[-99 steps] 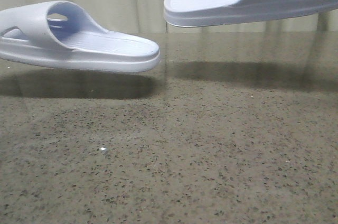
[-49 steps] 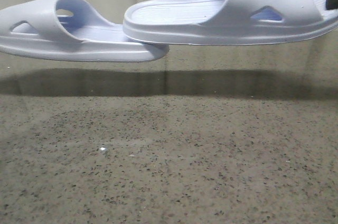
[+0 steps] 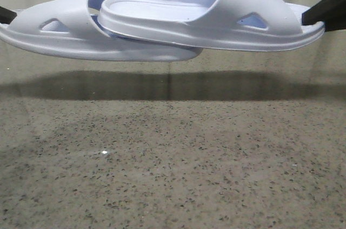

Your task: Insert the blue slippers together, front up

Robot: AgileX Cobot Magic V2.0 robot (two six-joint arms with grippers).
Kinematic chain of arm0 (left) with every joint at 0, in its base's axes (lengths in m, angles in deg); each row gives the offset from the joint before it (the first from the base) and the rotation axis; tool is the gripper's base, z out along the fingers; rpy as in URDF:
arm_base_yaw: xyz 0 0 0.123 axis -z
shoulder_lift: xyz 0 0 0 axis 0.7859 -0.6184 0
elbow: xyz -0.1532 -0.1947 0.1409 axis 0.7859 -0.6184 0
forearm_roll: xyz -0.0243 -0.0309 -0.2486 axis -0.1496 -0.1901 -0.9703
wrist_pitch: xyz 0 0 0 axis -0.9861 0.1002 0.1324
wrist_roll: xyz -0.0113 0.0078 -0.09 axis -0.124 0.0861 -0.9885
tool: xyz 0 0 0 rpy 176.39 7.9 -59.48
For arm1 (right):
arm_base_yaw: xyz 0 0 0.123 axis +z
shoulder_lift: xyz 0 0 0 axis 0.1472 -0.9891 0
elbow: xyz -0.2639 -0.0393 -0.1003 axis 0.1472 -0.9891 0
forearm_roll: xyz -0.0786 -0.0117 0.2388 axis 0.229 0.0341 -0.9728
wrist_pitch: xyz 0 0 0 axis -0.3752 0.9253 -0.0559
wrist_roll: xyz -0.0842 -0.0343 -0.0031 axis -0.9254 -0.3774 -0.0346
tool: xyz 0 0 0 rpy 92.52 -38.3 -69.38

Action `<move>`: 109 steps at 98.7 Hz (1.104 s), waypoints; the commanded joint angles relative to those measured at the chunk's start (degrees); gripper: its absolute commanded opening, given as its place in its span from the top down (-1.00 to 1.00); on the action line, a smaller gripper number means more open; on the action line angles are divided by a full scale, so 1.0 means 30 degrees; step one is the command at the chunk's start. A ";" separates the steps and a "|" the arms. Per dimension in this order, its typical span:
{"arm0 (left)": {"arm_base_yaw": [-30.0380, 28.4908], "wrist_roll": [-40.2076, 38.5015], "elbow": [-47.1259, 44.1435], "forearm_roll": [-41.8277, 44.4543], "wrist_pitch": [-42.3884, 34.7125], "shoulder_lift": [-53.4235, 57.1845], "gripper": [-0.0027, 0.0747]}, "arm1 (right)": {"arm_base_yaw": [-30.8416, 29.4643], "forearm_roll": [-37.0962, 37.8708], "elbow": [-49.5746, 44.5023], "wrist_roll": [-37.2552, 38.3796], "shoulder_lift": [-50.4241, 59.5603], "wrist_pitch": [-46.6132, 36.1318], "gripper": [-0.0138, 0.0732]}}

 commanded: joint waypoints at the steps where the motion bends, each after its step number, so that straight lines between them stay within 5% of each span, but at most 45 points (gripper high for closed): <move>1: 0.0209 0.0085 0.0371 -0.1711 0.2029 0.0500 0.89 | -0.0098 -0.1262 0.1244 -0.0358 0.0096 0.1030 0.93; 78: 0.2139 0.0795 0.0371 -0.2993 0.2029 0.0464 0.89 | 0.5369 -0.1602 0.5137 -0.0358 -0.4071 0.0876 0.93; 109: 0.2139 0.0839 0.0371 -0.2970 0.2029 0.0464 0.89 | 0.5796 -0.1345 0.5540 -0.0392 -0.4503 0.1227 0.90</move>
